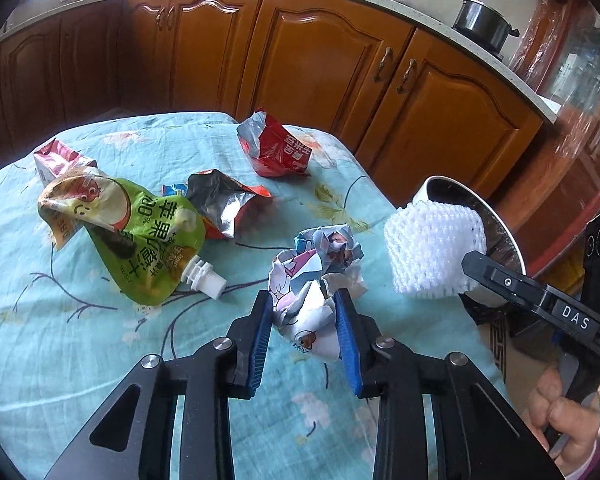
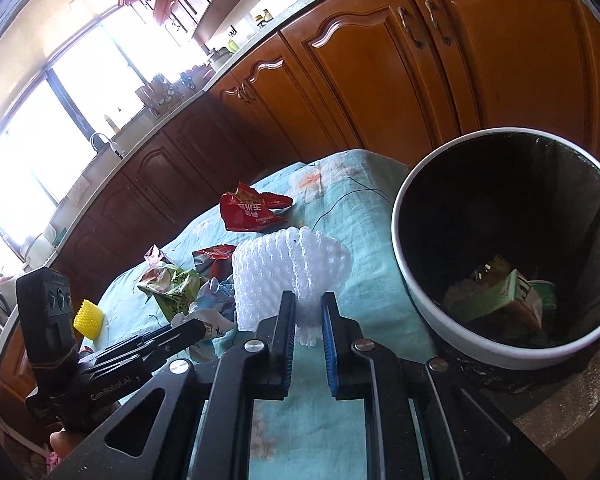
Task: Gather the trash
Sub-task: 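Grasp the crumpled white paper with the left tool while the right tool grasps the white foam net, then carry the crumpled paper and foam net with both tools over the bin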
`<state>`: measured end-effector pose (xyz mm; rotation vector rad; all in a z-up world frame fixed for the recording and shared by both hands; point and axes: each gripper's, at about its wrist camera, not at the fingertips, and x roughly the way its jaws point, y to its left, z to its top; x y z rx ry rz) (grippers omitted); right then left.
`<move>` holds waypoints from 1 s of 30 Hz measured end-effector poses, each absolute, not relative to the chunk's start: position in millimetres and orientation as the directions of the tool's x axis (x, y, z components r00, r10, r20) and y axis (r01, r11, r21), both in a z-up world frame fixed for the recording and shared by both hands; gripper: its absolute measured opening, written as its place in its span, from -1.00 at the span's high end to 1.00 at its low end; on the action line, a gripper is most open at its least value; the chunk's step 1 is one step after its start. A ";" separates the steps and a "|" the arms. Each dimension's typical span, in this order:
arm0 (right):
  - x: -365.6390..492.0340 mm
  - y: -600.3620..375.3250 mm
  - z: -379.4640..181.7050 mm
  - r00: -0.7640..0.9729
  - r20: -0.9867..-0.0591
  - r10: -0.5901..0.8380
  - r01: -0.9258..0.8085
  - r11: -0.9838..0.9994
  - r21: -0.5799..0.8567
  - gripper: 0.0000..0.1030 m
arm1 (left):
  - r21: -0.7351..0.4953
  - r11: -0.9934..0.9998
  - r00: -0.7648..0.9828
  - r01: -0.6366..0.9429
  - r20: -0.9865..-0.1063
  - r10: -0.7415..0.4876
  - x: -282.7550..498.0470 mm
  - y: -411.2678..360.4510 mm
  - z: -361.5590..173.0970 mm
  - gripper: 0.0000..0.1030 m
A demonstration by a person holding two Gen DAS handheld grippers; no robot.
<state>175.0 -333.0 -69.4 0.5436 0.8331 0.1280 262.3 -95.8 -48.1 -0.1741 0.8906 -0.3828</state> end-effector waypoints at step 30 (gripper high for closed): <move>90.7 -402.0 -48.7 0.733 -0.671 0.106 0.250 0.876 0.411 0.75 | -0.256 0.856 0.555 0.450 -0.671 -0.492 219.0 -178.4 -4.7 0.42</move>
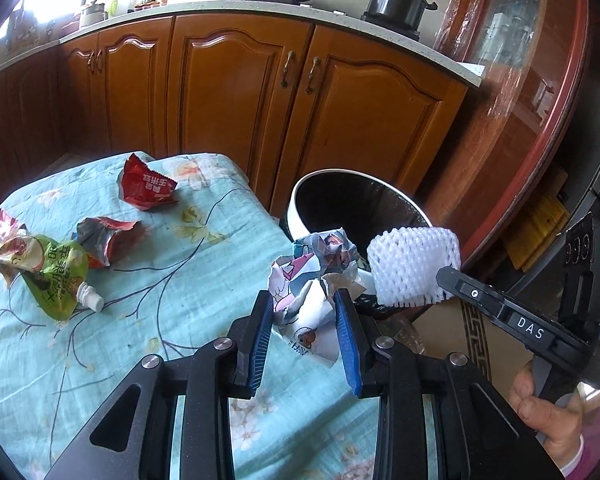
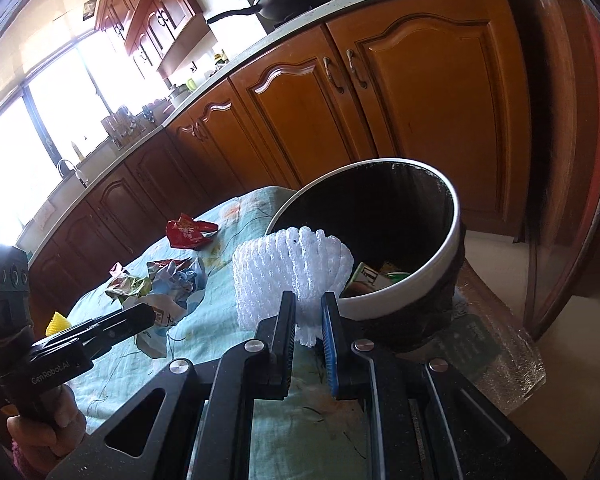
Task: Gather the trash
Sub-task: 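Carry the crumpled paper and foam net with both tools over the bin, then open both tools to drop the paper and foam net into the bin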
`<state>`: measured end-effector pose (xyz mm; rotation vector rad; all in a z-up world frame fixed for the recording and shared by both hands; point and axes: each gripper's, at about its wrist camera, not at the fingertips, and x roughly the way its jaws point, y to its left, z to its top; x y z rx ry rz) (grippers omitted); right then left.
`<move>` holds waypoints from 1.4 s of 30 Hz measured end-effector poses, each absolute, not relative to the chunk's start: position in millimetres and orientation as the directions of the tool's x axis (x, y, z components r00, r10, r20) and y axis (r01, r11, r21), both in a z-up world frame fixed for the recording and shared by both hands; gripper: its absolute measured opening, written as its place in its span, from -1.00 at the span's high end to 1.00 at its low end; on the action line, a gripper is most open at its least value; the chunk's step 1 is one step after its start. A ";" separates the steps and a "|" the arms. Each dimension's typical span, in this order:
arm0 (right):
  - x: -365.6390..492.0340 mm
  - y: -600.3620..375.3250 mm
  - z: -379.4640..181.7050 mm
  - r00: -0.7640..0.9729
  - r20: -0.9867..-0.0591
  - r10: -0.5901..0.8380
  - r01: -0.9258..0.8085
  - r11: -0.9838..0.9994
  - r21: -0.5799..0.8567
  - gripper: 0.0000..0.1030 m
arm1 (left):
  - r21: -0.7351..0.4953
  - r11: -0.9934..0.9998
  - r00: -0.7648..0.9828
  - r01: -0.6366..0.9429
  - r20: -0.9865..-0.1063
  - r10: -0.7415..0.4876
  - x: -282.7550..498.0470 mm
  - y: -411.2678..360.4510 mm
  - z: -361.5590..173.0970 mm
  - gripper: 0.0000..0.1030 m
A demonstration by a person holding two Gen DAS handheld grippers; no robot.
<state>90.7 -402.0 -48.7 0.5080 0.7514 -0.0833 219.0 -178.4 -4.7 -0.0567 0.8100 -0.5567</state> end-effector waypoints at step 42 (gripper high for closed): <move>150.9 -465.8 -63.8 0.663 -0.747 -0.042 0.323 0.917 0.234 0.74 | -0.181 0.840 0.507 0.512 -0.726 -0.465 313.3 -296.8 -21.5 0.38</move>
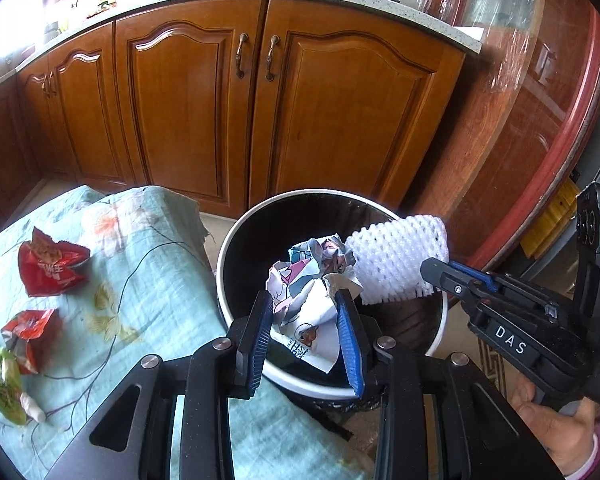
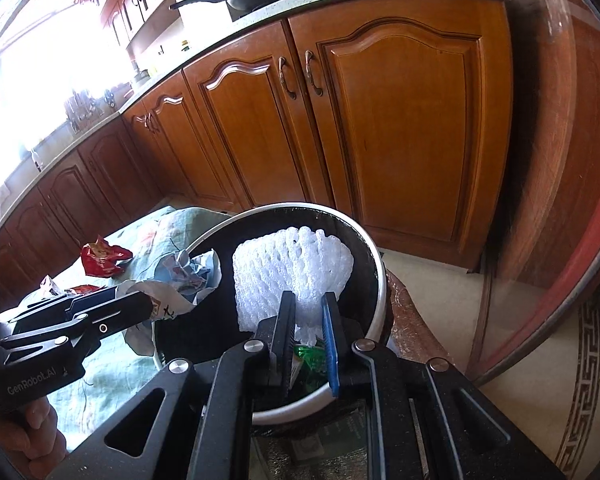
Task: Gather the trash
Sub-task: 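Open both tools to drop the paper and foam net into the bin, then move both open tools back over the pouch and snack packets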
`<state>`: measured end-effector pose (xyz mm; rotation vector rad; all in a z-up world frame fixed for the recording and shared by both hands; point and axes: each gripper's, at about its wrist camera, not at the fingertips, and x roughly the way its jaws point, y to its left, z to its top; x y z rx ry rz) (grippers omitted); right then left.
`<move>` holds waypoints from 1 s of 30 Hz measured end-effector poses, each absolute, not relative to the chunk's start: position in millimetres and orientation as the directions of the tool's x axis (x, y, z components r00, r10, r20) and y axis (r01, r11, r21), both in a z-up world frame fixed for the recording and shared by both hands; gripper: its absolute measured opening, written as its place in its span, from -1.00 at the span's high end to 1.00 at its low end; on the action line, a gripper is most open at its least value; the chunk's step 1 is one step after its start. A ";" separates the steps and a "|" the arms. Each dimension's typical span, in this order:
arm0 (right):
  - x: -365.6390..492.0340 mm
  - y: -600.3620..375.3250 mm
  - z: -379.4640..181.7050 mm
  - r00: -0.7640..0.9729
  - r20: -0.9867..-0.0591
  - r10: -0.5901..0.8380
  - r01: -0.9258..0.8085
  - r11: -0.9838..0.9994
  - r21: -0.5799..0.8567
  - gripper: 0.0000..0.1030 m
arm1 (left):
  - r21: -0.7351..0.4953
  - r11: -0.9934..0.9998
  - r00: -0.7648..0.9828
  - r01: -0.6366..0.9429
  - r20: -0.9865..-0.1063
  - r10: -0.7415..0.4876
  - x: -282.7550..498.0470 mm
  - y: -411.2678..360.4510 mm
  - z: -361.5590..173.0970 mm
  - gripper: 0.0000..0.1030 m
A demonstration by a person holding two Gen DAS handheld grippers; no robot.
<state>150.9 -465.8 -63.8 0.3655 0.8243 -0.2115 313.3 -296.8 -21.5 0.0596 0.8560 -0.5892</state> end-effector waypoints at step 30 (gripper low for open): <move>115.8 -395.0 -53.7 0.739 -0.661 0.126 0.227 0.878 0.421 -0.67 | -0.303 0.910 0.572 0.284 -0.708 -0.415 234.5 -147.6 -32.2 -0.46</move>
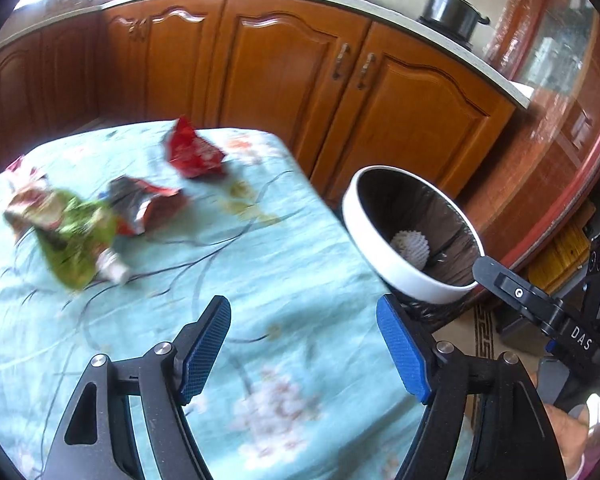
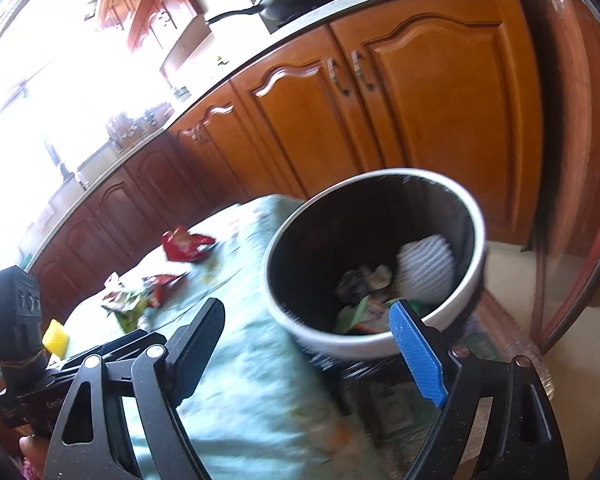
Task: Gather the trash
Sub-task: 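Move both open tools back over the pouch and snack packets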
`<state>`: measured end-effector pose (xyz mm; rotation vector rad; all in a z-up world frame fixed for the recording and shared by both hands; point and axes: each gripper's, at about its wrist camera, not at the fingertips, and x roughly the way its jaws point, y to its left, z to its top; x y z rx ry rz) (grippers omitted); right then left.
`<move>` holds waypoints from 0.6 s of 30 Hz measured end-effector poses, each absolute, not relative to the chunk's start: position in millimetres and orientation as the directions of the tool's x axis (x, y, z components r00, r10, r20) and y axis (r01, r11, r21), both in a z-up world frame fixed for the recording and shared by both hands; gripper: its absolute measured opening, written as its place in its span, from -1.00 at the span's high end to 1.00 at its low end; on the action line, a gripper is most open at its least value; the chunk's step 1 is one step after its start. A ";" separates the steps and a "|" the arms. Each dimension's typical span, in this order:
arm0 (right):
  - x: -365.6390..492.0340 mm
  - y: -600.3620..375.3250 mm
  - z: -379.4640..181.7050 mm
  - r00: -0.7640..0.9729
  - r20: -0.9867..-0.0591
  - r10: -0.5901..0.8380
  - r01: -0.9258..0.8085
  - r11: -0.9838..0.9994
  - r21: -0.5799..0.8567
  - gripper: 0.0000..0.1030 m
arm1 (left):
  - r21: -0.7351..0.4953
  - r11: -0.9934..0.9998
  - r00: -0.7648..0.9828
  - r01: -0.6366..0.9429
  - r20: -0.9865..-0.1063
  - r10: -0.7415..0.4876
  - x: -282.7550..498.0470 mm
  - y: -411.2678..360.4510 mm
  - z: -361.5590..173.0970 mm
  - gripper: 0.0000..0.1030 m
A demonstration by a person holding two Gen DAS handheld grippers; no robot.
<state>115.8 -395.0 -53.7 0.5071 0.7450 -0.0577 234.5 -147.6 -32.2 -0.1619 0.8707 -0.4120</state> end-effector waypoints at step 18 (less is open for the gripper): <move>149.0 -288.6 -62.8 0.692 -0.668 0.274 0.055 0.903 0.427 -0.67 | -0.383 0.922 0.612 0.053 -0.717 -0.333 204.8 -21.3 -38.0 -0.46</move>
